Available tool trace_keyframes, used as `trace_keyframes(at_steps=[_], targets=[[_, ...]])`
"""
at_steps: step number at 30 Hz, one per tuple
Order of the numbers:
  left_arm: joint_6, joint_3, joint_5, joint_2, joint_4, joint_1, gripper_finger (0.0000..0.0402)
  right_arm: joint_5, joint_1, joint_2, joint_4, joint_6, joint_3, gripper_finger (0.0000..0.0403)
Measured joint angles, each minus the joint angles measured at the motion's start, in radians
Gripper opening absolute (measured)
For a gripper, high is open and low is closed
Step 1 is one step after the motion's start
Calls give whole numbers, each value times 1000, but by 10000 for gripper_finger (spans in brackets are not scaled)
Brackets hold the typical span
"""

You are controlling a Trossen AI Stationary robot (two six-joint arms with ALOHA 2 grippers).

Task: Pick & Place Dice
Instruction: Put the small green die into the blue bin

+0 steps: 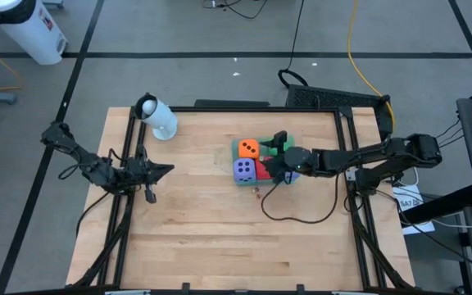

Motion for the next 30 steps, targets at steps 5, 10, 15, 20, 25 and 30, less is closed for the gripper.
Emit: trace_keyframes(at_steps=[5,10,15,20,25,30], targets=[[0,0,0,0,-7,0,5,-60,-16,0,8,141,0,313],[-1,0,0,0,-8,0,5,-344,-161,0,-76,645,72,313],[4,0,0,0,-7,0,5,-505,-312,-1,-224,1129,132,312],[4,0,0,0,-6,0,5,-619,-365,-1,-241,1216,133,300],[3,0,0,0,-6,0,5,-639,-370,-1,-248,1218,133,276],[2,0,0,0,-6,0,5,-673,-369,-1,-248,1195,133,253]])
